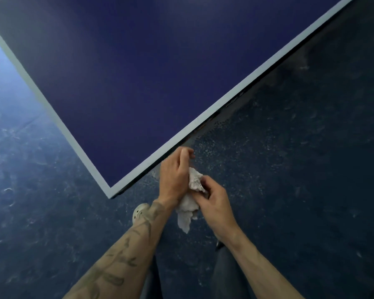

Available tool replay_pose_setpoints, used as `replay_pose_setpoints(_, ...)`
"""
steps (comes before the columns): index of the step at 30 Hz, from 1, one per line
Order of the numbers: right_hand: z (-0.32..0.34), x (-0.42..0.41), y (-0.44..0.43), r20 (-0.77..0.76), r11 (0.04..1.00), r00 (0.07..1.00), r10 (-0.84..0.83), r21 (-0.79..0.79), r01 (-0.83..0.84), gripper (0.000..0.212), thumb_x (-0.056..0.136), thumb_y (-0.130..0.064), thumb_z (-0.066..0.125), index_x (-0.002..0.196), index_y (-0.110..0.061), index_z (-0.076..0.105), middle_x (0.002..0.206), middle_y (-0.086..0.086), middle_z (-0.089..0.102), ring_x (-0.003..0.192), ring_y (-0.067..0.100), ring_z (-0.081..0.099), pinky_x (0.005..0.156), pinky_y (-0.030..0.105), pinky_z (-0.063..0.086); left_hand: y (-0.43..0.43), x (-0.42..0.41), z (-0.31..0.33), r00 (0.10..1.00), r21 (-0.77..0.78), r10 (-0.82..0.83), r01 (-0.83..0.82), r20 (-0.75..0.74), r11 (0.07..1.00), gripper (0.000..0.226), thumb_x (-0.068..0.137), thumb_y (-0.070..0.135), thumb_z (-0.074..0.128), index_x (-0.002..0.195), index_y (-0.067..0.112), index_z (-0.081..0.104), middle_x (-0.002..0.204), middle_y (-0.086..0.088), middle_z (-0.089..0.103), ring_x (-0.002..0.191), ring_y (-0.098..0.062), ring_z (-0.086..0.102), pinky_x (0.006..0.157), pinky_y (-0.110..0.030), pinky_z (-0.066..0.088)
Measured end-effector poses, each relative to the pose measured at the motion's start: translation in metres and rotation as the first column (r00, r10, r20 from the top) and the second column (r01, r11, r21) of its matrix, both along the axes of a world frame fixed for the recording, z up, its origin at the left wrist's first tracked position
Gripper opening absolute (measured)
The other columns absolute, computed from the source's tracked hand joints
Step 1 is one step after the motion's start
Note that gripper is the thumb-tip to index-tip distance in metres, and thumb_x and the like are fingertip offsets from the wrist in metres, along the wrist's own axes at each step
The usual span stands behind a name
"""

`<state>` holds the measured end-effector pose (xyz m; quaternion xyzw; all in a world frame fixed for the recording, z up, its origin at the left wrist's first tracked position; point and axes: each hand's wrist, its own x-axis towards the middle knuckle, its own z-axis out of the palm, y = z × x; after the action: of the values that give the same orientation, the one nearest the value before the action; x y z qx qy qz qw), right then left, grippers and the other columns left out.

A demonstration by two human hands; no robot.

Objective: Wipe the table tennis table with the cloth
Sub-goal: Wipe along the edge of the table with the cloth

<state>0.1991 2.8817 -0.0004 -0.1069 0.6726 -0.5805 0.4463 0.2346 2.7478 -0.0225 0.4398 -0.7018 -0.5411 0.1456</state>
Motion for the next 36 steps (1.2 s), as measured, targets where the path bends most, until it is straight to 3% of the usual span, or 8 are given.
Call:
replay_pose_setpoints(6,-0.013,0.060,-0.026,-0.165,0.910,0.916,-0.366,0.141,0.389,0.030,0.097,-0.001,0.070,0.105,-0.029,0.076,0.099,-0.003,0.078,0.092,0.012,0.073,0.079,0.030,0.059,-0.024,0.072,-0.031,0.856,0.027,-0.480,0.484,0.192,0.875,0.022,0.108,0.029,0.056,0.110,0.015,0.072,0.116,-0.003,0.068,0.102,-0.017,0.064,0.091,-0.038,0.053)
replay_pose_setpoints(8,-0.019,0.080,-0.040,-0.251,0.887,0.899,-0.358,0.209,0.411,0.034,0.094,0.007,0.066,0.105,-0.024,0.074,0.095,-0.007,0.076,0.088,0.009,0.071,0.078,0.032,0.057,-0.023,0.078,-0.020,0.962,0.417,-0.242,0.169,0.129,0.893,0.039,0.112,0.039,0.046,0.095,0.015,0.071,0.096,-0.003,0.074,0.085,-0.017,0.067,0.081,-0.037,0.056)
replay_pose_setpoints(10,-0.023,0.101,-0.053,-0.286,0.867,0.887,-0.362,0.247,0.434,0.038,0.091,0.011,0.064,0.109,-0.022,0.075,0.098,-0.009,0.076,0.093,0.012,0.072,0.081,0.035,0.059,-0.020,0.075,-0.009,0.982,0.746,-0.052,-0.104,0.183,0.658,0.059,0.113,0.051,0.031,0.095,0.012,0.072,0.089,-0.009,0.076,0.080,-0.023,0.070,0.078,-0.038,0.058)
replay_pose_setpoints(13,-0.024,0.118,-0.061,-0.363,0.829,0.837,-0.410,0.234,0.507,0.035,0.092,0.009,0.066,0.101,-0.024,0.075,0.096,-0.008,0.074,0.089,0.011,0.070,0.076,0.030,0.056,-0.013,0.074,0.008,0.993,0.827,-0.028,-0.084,0.119,0.555,0.061,0.114,0.049,0.027,0.096,0.010,0.071,0.083,-0.011,0.071,0.076,-0.022,0.067,0.076,-0.036,0.057)
replay_pose_setpoints(17,-0.031,0.112,-0.057,-0.431,0.758,0.766,-0.477,0.239,0.607,0.027,0.095,0.004,0.066,0.091,-0.022,0.070,0.087,-0.003,0.070,0.078,0.013,0.063,0.066,0.025,0.048,-0.022,0.086,0.023,0.946,0.595,-0.319,0.227,0.053,0.771,0.034,0.111,0.029,0.042,0.100,0.018,0.073,0.090,0.002,0.075,0.085,-0.013,0.069,0.081,-0.031,0.058)
replay_pose_setpoints(22,-0.051,0.116,-0.069,-0.474,0.642,0.675,-0.565,0.261,0.721,0.022,0.095,0.004,0.064,0.102,-0.016,0.067,0.100,0.000,0.069,0.090,0.016,0.061,0.078,0.037,0.052,-0.067,0.095,0.040,0.837,0.113,-0.544,0.537,0.051,0.836,0.024,0.109,0.033,0.053,0.129,0.026,0.063,0.112,0.011,0.069,0.094,-0.007,0.070,0.082,-0.028,0.059)
replay_pose_setpoints(27,-0.054,0.156,-0.119,-0.288,0.739,0.771,-0.568,0.234,0.631,0.033,0.090,0.003,0.070,0.110,-0.020,0.057,0.112,0.003,0.059,0.098,0.009,0.057,0.080,0.015,0.044,-0.123,0.058,0.038,0.760,-0.590,-0.611,0.604,0.222,0.536,0.029,0.102,0.012,0.054,0.129,0.010,0.065,0.132,-0.006,0.059,0.115,-0.022,0.058,0.094,-0.039,0.048)
replay_pose_setpoints(36,-0.030,0.223,-0.172,-0.103,0.666,0.673,-0.732,0.097,0.740,0.048,0.097,0.006,0.063,0.118,-0.037,0.057,0.122,0.001,0.064,0.107,0.009,0.065,0.088,0.024,0.055,-0.155,0.008,0.008,0.557,-0.658,-0.640,0.745,0.530,0.103,0.048,0.112,0.030,0.039,0.155,0.009,0.047,0.165,-0.013,0.038,0.154,-0.031,0.034,0.126,-0.048,0.023)
